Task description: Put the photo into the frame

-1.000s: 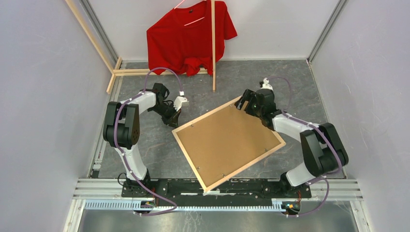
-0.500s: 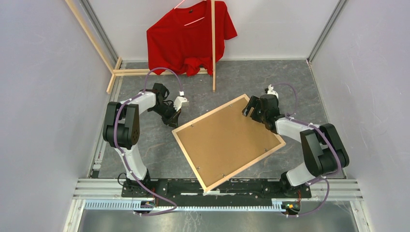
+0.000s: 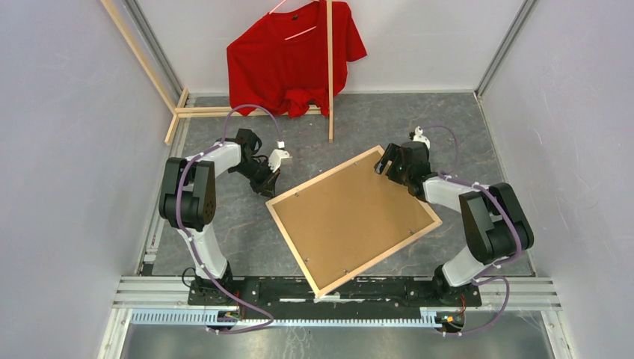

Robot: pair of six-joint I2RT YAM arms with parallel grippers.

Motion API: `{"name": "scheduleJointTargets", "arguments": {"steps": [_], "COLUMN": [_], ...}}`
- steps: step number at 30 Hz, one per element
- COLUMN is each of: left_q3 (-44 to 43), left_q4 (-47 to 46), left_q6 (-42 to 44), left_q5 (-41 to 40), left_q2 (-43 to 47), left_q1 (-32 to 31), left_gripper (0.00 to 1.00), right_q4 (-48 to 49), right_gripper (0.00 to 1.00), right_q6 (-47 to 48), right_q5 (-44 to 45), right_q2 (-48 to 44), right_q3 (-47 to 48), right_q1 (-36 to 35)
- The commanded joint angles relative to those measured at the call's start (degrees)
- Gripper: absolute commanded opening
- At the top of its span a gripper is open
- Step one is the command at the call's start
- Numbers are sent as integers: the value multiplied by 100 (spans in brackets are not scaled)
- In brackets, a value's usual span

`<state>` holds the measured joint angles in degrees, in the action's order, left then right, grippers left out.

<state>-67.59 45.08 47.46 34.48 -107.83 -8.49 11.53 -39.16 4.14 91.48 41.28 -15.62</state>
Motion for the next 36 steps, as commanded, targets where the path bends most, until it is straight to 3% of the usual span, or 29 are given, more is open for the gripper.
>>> {"name": "scheduleJointTargets", "arguments": {"steps": [1, 12, 23, 36], "left_q3": [200, 219, 220, 220], "left_q4": [163, 166, 161, 164], "left_q6": [202, 244, 255, 252], "left_q5": [-317, -341, -359, -355], "left_q2": [4, 17, -6, 4], "left_q1": [-39, -39, -39, -39], "left_gripper": [13, 12, 12, 12], "right_q4": [42, 126, 140, 157], "right_gripper": [83, 81, 80, 80], "right_q6": [-80, -318, -303, -385], "right_q5": [157, 120, 373, 136], "right_q2": [160, 285, -515, 11], "right_q3": [135, 211, -245, 106], "right_q1": [47, 56, -81, -163]}}
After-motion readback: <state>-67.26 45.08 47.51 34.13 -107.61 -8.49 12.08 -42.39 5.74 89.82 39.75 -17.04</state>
